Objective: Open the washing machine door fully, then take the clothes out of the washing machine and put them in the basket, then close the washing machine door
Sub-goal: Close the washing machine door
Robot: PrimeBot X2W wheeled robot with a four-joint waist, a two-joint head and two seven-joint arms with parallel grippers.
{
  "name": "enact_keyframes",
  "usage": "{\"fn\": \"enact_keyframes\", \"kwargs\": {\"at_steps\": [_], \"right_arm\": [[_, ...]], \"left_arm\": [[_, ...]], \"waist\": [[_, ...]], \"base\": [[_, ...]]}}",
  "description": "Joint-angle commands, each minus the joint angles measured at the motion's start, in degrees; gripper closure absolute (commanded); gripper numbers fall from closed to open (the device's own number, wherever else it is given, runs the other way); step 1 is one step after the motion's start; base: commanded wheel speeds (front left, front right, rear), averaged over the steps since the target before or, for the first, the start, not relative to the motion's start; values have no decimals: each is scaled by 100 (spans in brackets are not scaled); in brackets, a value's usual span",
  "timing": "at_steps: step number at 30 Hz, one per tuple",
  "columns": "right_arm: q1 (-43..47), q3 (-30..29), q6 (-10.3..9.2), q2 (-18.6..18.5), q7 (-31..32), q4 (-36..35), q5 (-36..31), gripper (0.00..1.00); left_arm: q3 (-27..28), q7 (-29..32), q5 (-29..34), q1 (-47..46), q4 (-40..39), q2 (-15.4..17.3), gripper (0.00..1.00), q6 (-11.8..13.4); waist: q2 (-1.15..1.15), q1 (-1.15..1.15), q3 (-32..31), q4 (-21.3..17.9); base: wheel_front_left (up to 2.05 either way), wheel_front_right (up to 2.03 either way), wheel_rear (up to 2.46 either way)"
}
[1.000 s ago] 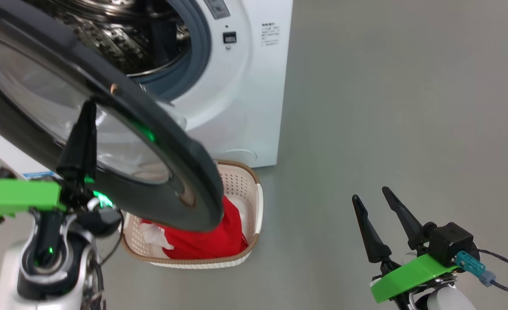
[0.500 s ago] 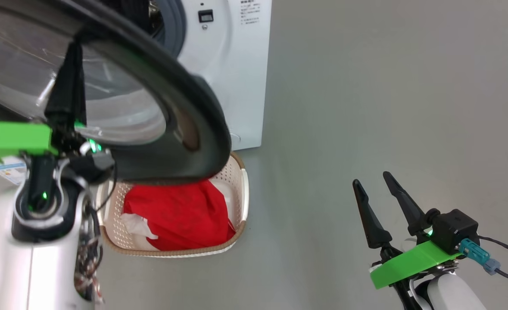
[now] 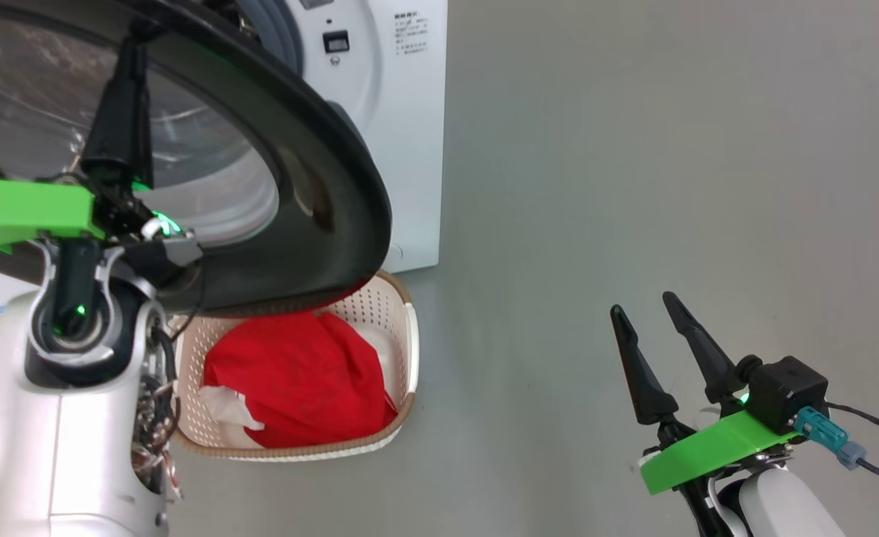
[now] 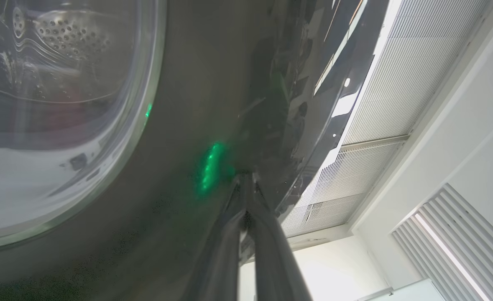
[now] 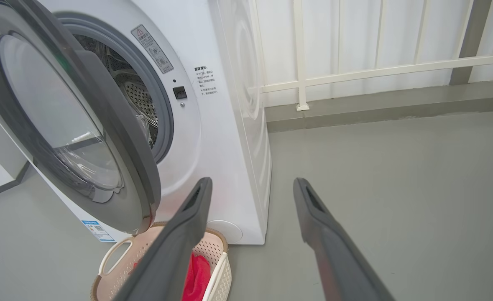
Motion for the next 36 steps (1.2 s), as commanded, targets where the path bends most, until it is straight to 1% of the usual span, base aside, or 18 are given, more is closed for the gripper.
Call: {"fn": "enact_keyframes", "kwargs": {"at_steps": [1,4,5,6,7,11,14,18,21,24,27,29,30,31,32,34,35,36], "right_arm": [[-43,139,20,6,-37,-118,45,0],[3,161,20,6,-37,-101,55,0],[19,165,20,6,-37,-99,57,0],[36,164,20,6,-37,-98,58,0],[53,158,20,6,-37,-98,60,0],[146,129,20,6,-37,-93,50,0],[230,92,20,6,-37,-99,28,0],[330,71,20,6,-37,-155,-32,0],[386,34,20,6,-37,-211,-71,0],[453,-16,20,6,-37,-246,-95,0],[508,-70,20,6,-37,-297,-129,0],[531,-107,20,6,-37,-339,-155,0],[545,-128,20,6,-37,-357,-170,0],[545,-128,20,6,-37,-357,-170,0],[580,-163,20,6,-37,-382,-188,0],[598,-176,20,6,-37,-394,-196,0],[618,-193,20,6,-37,-407,-203,0],[657,-235,20,6,-37,-449,-214,0]], "left_arm": [[87,46,10,10,-119,148,100,-65],[33,112,8,167,-136,144,100,-98],[14,133,15,249,-168,145,85,-116],[-22,163,48,339,-219,162,55,-170],[-62,208,67,448,-275,170,0,-226],[-206,282,247,984,-473,247,0,-447],[-284,152,551,1382,-578,347,0,-625],[-417,-277,1326,1847,-653,594,0,-797],[-419,-668,1752,2179,-779,720,0,-976],[-478,-1103,2401,2624,-851,989,0,-1062],[-476,-1574,3190,3067,-904,1218,0,-1048],[-456,-1727,3832,3345,-902,1351,0,-885],[-409,-1762,3965,3474,-893,1305,0,-808],[-409,-1762,3965,3474,-893,1305,0,-808],[-222,-1796,3952,3684,-854,1154,0,-699],[-170,-1808,4093,3775,-856,1177,0,-684],[-142,-1817,4311,3862,-868,1223,0,-660],[-90,-1829,4938,4002,-949,1329,0,-601]], "waist": [[0,0,-87,0],[0,0,-195,7],[0,0,-230,12],[0,0,-263,20],[0,0,-295,30],[0,0,-449,86],[0,0,-588,138],[0,0,-752,200],[0,0,-861,230],[0,0,-988,243],[0,0,-1067,256],[0,0,-1101,267],[0,0,-1119,276],[0,0,-1119,276],[0,0,-1155,296],[0,0,-1174,302],[0,0,-1191,311],[0,0,-1215,335]], "base": [[0,0,0],[0,0,0],[0,0,0],[0,0,0],[0,0,0],[0,0,0],[0,0,0],[0,0,0],[0,0,0],[0,0,0],[0,0,0],[0,0,0],[0,0,0],[0,0,0],[0,0,0],[0,0,0],[0,0,0],[0,0,0]]}}
